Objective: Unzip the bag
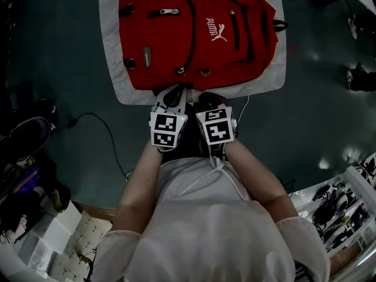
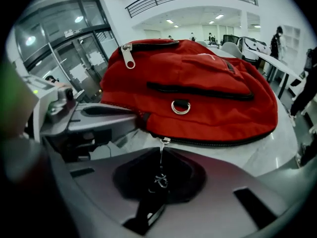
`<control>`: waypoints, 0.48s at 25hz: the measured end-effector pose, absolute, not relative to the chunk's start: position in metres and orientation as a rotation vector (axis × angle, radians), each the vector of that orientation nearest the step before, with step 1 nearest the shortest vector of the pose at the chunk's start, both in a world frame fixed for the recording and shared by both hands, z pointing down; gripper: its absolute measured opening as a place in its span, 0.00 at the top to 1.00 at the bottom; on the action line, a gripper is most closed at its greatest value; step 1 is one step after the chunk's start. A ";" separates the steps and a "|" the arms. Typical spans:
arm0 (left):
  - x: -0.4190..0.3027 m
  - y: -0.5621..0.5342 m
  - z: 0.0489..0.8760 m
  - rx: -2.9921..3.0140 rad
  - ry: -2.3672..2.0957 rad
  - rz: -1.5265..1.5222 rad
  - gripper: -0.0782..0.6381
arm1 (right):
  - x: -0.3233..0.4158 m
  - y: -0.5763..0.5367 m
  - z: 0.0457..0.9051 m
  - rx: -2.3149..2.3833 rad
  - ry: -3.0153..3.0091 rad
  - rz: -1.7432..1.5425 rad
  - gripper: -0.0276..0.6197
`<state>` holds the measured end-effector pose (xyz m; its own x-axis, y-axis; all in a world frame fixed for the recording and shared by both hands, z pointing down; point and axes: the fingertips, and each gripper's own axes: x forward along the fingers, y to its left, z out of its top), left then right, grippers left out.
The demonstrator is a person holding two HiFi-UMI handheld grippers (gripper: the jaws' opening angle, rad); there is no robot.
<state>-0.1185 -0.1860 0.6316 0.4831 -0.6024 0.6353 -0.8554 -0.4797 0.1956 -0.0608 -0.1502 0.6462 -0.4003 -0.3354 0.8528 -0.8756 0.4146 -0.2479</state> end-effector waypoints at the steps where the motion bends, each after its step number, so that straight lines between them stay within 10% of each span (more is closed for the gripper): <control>1: -0.119 -0.187 0.633 2.210 -1.197 0.694 0.85 | -0.061 -0.151 0.645 1.010 -1.942 0.907 0.90; 12: -0.120 -0.191 0.639 2.190 -1.247 0.819 0.85 | -0.049 -0.152 0.646 0.851 -2.005 0.874 0.91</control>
